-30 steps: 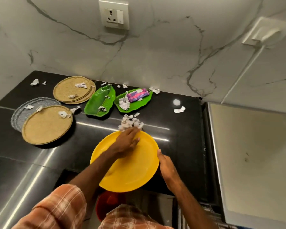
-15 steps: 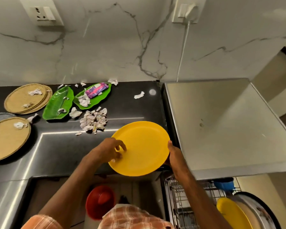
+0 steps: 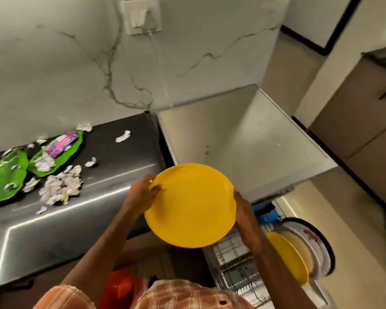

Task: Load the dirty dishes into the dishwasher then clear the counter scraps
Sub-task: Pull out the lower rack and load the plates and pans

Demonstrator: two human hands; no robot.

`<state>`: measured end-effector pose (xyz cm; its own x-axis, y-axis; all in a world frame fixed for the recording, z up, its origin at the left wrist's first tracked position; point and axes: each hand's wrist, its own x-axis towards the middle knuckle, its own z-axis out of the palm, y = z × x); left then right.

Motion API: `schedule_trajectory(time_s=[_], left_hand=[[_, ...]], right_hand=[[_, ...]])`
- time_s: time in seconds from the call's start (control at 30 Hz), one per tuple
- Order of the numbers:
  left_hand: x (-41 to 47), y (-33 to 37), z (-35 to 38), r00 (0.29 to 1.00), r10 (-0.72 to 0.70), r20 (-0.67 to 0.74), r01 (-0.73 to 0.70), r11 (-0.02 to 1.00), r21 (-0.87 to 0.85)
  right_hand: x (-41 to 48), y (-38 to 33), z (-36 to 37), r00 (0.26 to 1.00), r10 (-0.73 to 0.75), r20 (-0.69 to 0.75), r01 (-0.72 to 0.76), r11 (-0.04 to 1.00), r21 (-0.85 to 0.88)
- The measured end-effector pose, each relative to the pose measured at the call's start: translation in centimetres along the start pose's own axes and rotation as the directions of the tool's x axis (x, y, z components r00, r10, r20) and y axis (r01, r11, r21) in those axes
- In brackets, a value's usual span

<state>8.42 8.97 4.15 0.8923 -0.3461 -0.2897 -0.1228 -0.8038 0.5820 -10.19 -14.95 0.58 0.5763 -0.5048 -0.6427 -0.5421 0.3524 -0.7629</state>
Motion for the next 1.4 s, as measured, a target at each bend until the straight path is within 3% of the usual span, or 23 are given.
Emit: schedule_trajectory(time_s=[0.07, 0.17, 0.33, 0.47, 0.67, 0.8, 1.07, 1.2, 1.4], left_hand=[[0.0, 4.5, 4.7, 0.994, 0.087, 0.073, -0.089, 0.996, 0.021], [-0.6, 7.1, 7.7, 0.983, 0.102, 0.151, -0.095, 0.994, -0.05], [-1.8, 15.0, 18.7, 0.872, 0.245, 0.424, -0.273, 0.962, 0.003], [-1.9, 17.9, 26.8, 0.752, 0.298, 0.588, -0.407, 0.912, 0.058], [-0.6, 17.2, 39.0, 0.564, 0.285, 0.775, -0.568, 0.815, 0.114], [0.8, 14.6, 46.5, 0.479, 0.27, 0.835, -0.655, 0.743, 0.136], [3.6, 11.5, 55.9, 0.518, 0.356, 0.778, -0.729, 0.66, 0.183], [5.6, 11.1, 59.2, 0.496, 0.423, 0.758, -0.76, 0.634, 0.143], [8.3, 10.8, 63.0, 0.507, 0.37, 0.779, -0.766, 0.607, 0.21]], right_hand=[[-0.4, 1.4, -5.9, 0.993, 0.042, -0.113, -0.032, 0.996, 0.086], [-1.9, 3.3, -10.0, 0.979, -0.013, -0.202, 0.033, 0.995, 0.092], [-3.4, 13.1, -20.1, 0.873, -0.049, -0.486, 0.085, 0.995, 0.052], [-4.6, 18.6, -24.1, 0.84, -0.04, -0.541, 0.063, 0.998, 0.024], [-2.3, 29.8, -26.4, 0.826, 0.113, -0.552, -0.218, 0.967, -0.129], [1.0, 36.0, -25.0, 0.793, 0.117, -0.598, -0.27, 0.947, -0.172], [7.8, 43.1, -24.3, 0.705, 0.017, -0.709, -0.164, 0.977, -0.139], [10.8, 44.5, -26.1, 0.678, -0.022, -0.735, -0.128, 0.981, -0.148], [14.6, 45.6, -28.1, 0.708, 0.02, -0.706, -0.199, 0.965, -0.172]])
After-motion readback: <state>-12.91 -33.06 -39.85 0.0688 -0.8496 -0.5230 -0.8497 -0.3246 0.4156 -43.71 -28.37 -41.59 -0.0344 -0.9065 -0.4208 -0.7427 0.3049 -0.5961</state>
